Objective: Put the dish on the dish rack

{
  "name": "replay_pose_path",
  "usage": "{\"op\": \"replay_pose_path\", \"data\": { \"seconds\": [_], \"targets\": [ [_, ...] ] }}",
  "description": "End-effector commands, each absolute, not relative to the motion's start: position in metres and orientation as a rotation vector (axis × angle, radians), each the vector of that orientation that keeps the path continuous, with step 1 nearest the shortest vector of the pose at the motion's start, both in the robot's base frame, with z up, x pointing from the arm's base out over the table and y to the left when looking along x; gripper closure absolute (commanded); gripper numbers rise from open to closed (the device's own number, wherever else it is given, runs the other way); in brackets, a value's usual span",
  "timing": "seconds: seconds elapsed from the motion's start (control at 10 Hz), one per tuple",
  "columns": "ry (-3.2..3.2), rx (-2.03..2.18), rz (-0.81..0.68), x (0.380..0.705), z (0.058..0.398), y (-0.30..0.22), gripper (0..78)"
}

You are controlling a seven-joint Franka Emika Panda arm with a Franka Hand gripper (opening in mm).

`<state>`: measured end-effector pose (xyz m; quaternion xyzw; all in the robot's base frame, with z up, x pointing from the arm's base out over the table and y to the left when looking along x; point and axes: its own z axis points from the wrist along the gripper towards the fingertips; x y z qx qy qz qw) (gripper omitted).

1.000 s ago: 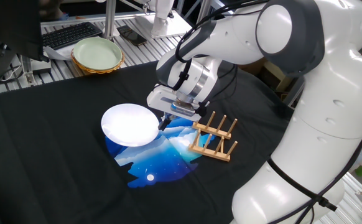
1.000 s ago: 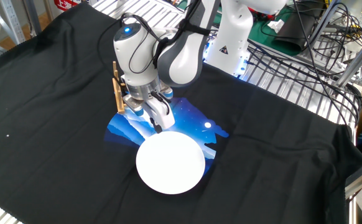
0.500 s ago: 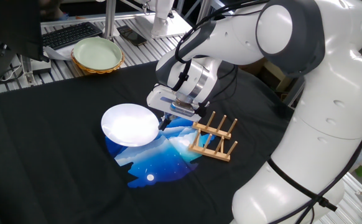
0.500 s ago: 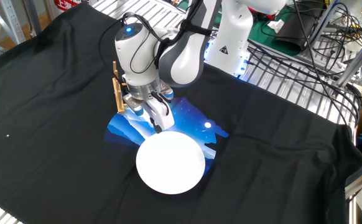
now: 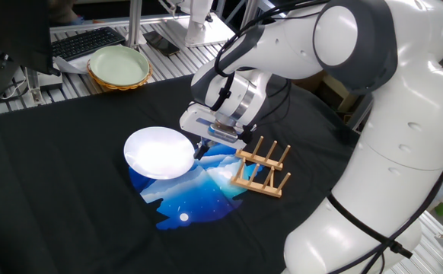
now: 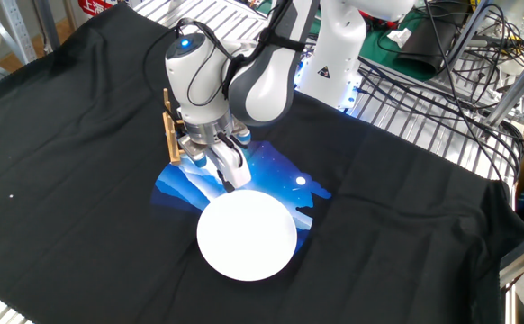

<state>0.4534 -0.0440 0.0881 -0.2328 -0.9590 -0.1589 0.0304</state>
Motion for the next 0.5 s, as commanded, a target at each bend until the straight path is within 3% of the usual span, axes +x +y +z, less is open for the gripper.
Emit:
{"op": "replay_pose_path", "data": {
  "seconds": [0.1,0.5],
  "targets": [
    [-2.916,-0.789,-0.443,0.4549,0.0896,-0.0446,77.6],
    [-2.905,-0.807,-0.484,0.4549,0.0896,-0.0446,77.6]
  ]
}}
